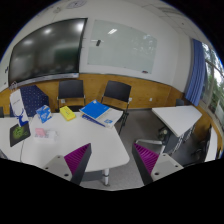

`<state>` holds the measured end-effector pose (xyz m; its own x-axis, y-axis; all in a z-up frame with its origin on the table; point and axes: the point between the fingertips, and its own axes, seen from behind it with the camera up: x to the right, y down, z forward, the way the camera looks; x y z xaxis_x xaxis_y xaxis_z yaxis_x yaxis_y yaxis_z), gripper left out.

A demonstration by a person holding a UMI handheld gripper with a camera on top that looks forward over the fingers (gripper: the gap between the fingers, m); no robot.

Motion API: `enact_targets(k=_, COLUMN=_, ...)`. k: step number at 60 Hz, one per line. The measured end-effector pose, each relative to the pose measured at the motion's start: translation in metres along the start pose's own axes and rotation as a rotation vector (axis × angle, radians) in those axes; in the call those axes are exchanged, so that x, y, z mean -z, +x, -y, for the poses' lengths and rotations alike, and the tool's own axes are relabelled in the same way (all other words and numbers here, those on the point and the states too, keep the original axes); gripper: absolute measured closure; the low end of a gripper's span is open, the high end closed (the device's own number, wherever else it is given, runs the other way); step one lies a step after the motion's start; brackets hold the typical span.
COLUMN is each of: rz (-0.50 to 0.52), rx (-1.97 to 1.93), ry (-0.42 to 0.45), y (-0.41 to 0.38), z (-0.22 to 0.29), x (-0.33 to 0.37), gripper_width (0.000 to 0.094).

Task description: Unplug charger

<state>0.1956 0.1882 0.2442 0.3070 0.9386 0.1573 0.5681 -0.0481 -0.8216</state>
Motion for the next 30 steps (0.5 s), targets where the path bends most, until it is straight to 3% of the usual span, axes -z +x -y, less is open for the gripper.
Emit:
enact_targets(k=19, rz=0.069, rx=0.023, ry=0.004, y=-0.039, z=-0.005, x=-0.005, gripper_width=0.0079)
enact_targets(k=30, rz=0.173, rx=0.033, ry=0.02, y=-0.102, z=-0.011, x=-0.009, gripper_width=0.0078)
